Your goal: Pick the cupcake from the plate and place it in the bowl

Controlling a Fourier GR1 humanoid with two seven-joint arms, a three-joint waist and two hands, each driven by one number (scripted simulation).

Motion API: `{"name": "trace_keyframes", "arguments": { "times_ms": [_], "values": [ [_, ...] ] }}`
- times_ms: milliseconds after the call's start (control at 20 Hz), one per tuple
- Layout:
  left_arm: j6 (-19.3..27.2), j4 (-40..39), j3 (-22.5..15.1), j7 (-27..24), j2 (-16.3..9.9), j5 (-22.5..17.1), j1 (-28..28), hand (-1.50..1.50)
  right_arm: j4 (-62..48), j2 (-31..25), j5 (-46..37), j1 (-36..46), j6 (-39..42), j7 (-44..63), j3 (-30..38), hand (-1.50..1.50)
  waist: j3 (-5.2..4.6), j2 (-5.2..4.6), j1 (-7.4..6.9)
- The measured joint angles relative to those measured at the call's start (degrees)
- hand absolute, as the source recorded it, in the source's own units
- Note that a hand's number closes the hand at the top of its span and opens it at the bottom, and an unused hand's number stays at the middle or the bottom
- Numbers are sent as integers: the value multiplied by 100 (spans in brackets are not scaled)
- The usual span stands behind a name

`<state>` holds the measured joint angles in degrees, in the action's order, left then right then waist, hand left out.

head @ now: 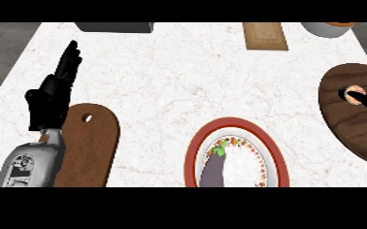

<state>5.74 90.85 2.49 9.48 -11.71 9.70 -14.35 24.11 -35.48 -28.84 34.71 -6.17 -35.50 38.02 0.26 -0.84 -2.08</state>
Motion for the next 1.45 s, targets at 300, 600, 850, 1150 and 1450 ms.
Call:
{"name": "trace_keyframes", "arguments": {
  "times_ms": [300, 600, 850, 1150, 1450],
  "values": [
    [-25, 31, 94, -34, -35, -23, 77, 0, -589, -459, 481, 46, 525, -450, 404, -150, -7, 21, 56],
    [11, 68, 95, 12, -13, 54, 122, 0, -892, -1026, 959, -383, 1571, -821, 721, -150, -11, 46, 135],
    [69, 11, 75, -17, 63, 113, 120, 0, -1023, -1492, 1293, -916, 2594, -1093, 889, -150, -10, 57, 191],
    [18, 123, 98, 15, 44, 105, 229, 0, -930, -1603, 1479, -1615, 2921, -1290, 846, -150, -11, 70, 213],
    [6, 86, 126, -65, 49, 112, 219, 0, -680, -1470, 1609, -2049, 2936, -1456, 702, -150, -12, 77, 222]
  ]
}}
